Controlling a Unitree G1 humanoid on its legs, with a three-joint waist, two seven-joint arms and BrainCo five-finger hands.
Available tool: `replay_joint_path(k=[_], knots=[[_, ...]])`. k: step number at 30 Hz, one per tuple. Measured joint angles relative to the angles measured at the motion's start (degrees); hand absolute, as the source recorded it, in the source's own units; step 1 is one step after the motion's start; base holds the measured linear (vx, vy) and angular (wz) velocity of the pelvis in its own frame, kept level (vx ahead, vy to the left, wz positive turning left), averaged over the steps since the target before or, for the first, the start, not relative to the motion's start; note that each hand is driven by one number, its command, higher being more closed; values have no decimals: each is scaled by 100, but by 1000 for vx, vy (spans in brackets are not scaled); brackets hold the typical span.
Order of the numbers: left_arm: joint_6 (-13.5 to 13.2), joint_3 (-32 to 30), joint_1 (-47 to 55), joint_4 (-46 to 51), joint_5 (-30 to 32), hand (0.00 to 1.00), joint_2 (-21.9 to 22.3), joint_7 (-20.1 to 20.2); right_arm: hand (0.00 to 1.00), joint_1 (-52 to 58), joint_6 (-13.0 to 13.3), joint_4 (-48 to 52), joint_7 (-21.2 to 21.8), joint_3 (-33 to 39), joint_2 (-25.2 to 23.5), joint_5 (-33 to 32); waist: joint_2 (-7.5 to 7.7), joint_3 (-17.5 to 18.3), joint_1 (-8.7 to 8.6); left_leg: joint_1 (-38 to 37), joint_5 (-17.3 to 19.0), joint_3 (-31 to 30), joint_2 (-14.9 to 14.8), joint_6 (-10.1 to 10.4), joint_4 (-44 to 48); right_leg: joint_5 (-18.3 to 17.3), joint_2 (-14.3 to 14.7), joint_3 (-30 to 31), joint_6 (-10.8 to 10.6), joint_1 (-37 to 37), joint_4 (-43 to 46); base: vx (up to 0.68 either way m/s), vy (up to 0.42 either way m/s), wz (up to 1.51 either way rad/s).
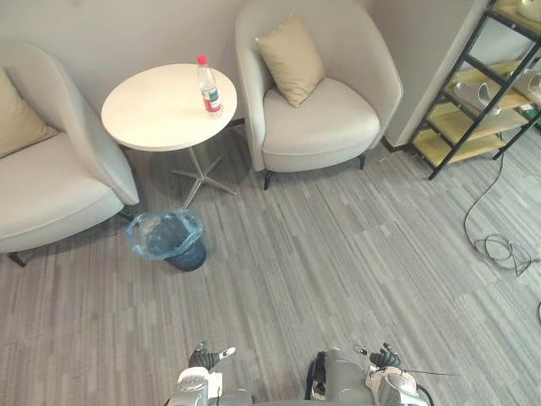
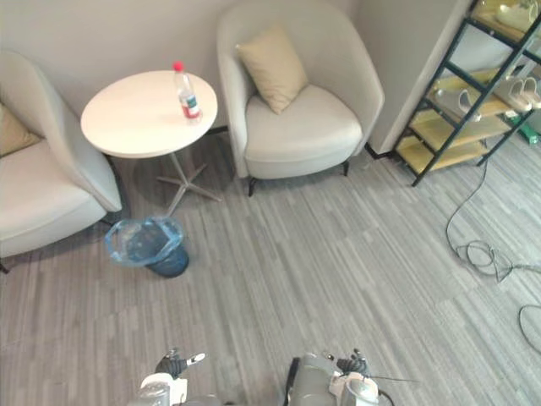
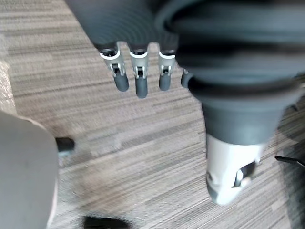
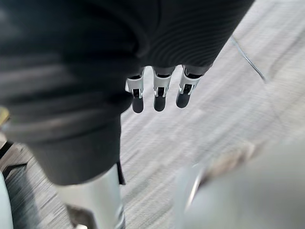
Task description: Gather rubbish on tea table into small bin, then transfer packed bag to large trash can.
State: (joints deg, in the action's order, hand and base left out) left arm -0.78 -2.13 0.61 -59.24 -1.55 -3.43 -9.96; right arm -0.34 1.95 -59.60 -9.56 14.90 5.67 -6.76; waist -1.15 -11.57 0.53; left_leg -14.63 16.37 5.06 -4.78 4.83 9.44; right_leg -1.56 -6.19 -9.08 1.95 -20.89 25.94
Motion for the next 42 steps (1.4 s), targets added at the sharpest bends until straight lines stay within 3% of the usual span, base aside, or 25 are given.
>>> replay_joint_path(k=[2,4,5,6,8,12,14,15,16,17,19,21,22,23,24,27,29,31,32,34,35,36,38,40,42], knots=[[-11,-92,-9,1,33,0,118,0,0,0,4,-9,-5,7,96,7,-152,51,-47,124,-34,-140,-169,34,291,-431,145,-66,28,20,50,411,-293,11],[-14,-135,-110,-104,33,0,279,-4,0,51,2,-125,-11,85,91,-33,-322,-7,-95,596,-117,-458,-448,170,1432,-722,300,-331,128,373,-51,375,-291,45],[-10,-153,-107,-93,32,0,299,5,0,66,2,-167,-10,84,101,-38,-332,-18,-97,729,-188,-504,-510,267,1816,-766,327,-385,133,494,-120,336,-261,65],[-30,-213,-117,16,28,0,299,4,0,150,12,-208,-33,55,112,-49,-318,-81,-63,1443,-311,-538,-799,290,3483,-889,454,-616,153,1086,-483,253,-167,48],[-106,-306,-91,133,28,0,270,-3,0,170,35,-243,-41,59,89,-49,-281,-171,-6,2014,-169,-35,-1044,191,4441,-879,544,-795,217,1709,-892,336,-164,36],[-143,-308,-96,264,28,0,240,-9,0,136,35,-241,-58,63,36,-77,-252,-190,51,2765,-12,745,-742,-14,3533,-829,493,-950,121,2441,-1637,257,-46,27],[-141,-300,-93,291,32,0,221,-11,0,139,38,-240,-60,70,8,-79,-240,-197,186,2835,-504,1155,-174,-67,1299,-897,357,-996,-58,2697,-1869,313,80,9],[-141,-301,-89,283,32,0,218,-11,0,140,36,-242,-60,70,7,-80,-251,-192,202,2807,-663,1207,-116,-80,951,-920,357,-995,-90,2706,-1896,319,129,-9],[-145,-361,-74,269,-8,0,204,-9,0,139,29,-250,-60,63,-43,-77,-229,-197,323,2722,-1361,1205,-1,-264,422,-986,361,-902,-206,2854,-1977,394,158,-17],[-145,-359,-74,271,11,0,172,-15,0,126,25,-262,-60,60,-133,-69,-107,-192,368,2555,-1486,1251,171,-521,251,-1027,280,-778,-324,3021,-2073,419,146,-15],[-157,-378,-124,294,20,0,56,-2,0,5,28,-256,-43,53,-295,-58,95,-221,326,2680,-1130,1270,259,-755,658,-1088,139,-670,-449,3056,-2049,484,122,-4],[-146,-505,-142,240,26,0,66,0,0,5,26,-255,-35,21,-319,-4,124,-217,339,2577,-658,1349,264,-794,995,-1274,-18,-308,-738,2813,-1110,489,177,-16],[-128,-531,-141,212,29,0,67,0,0,8,28,-242,-28,10,-306,5,130,-218,328,2427,-552,1379,296,-776,939,-1354,-129,-152,-889,2493,-281,465,189,-14],[-109,-516,-134,139,37,0,36,5,0,28,30,-222,1,7,-320,-2,193,-202,302,2163,-480,1386,417,-764,793,-1298,-342,-24,-1261,2023,962,387,116,4],[-85,-468,-135,100,44,0,-34,7,0,14,33,-183,8,9,-323,4,273,-206,230,1861,-427,1331,551,-758,626,-1248,-502,17,-1354,1713,1862,387,86,23],[-32,-309,-108,13,153,0,-85,5,0,-1,34,-169,33,-6,-284,13,241,-211,198,1127,-402,1144,654,-759,240,-1442,-697,-335,-1018,1371,2762,377,19,36],[0,-295,-86,12,154,0,-78,3,0,-77,39,-166,55,-63,-270,18,178,-236,165,786,-402,899,538,-758,100,-1667,-653,-659,-661,1095,2303,392,-92,52],[1,-300,-82,16,149,0,-43,1,0,-116,45,-105,61,-86,-256,17,108,-273,153,653,-402,760,360,-757,102,-1672,-430,-562,-556,897,1354,340,-168,53],[-1,-295,-71,17,152,0,-18,-1,0,-115,48,-20,65,-169,-236,15,78,-286,137,593,-391,602,226,-729,104,-1427,-175,-233,-528,731,479,331,-234,62],[-7,-296,-37,23,156,0,-29,-2,0,-79,41,-5,63,-199,-245,14,169,-239,98,512,-277,426,189,-514,122,-640,-16,334,-570,692,-682,350,-271,71],[-6,-322,-35,-19,161,0,-76,-5,0,-39,41,-16,74,-173,-236,-9,245,-207,62,406,-53,176,190,-172,146,142,40,582,-500,711,-861,368,-294,49],[-10,-353,-18,-27,156,0,50,-6,0,-70,34,-29,60,-170,-137,10,20,-142,90,397,-35,107,-17,-113,156,39,177,503,-395,692,-687,362,-287,45],[-24,-373,-11,-12,181,0,211,-10,0,-57,28,-38,61,-94,-96,-8,-152,-66,77,471,-53,-19,-193,-81,335,-266,250,251,-302,708,-605,318,-263,32],[-23,-426,-21,17,206,0,243,-1,0,-32,38,-3,54,29,-131,-10,-224,-68,14,712,-72,-114,-400,-47,980,-405,340,12,-195,982,-678,330,-308,59],[-24,-581,-57,74,209,0,325,-1,0,92,52,33,48,60,-178,-38,-213,-92,15,1193,-251,0,-668,231,2283,-570,405,-167,-117,1447,-862,224,-197,61]])
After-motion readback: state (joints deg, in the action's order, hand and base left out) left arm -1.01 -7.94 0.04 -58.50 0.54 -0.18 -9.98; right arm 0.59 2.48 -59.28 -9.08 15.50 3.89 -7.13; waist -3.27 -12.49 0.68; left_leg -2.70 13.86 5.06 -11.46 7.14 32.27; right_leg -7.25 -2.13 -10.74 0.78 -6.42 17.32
